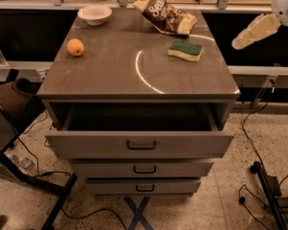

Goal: Move sponge near orange

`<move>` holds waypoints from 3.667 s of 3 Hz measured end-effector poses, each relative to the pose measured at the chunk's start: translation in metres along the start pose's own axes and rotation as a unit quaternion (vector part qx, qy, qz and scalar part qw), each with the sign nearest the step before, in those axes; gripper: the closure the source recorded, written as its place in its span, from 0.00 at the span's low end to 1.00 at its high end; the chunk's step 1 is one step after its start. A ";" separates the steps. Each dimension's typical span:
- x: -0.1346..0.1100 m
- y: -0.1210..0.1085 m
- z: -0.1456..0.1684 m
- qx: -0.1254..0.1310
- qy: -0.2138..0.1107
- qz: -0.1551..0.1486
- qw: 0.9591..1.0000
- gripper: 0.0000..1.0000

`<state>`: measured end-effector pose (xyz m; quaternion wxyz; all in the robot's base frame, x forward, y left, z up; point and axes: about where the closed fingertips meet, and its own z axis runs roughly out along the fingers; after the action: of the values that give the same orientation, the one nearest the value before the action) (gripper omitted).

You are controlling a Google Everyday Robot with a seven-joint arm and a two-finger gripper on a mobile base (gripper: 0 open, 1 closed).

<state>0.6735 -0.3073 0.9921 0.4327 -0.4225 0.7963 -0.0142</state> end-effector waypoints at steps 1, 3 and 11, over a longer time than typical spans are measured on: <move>0.000 0.000 0.000 0.000 0.000 0.000 1.000 0.00; -0.009 0.021 0.071 -0.049 -0.047 0.021 0.997 0.00; -0.010 0.066 0.221 -0.150 -0.122 0.070 0.979 1.00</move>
Offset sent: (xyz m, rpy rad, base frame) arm 0.0262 0.0374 -0.0401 0.0742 -0.0054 0.0458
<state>0.7875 -0.1824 0.8354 0.4582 -0.4241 0.7582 0.1879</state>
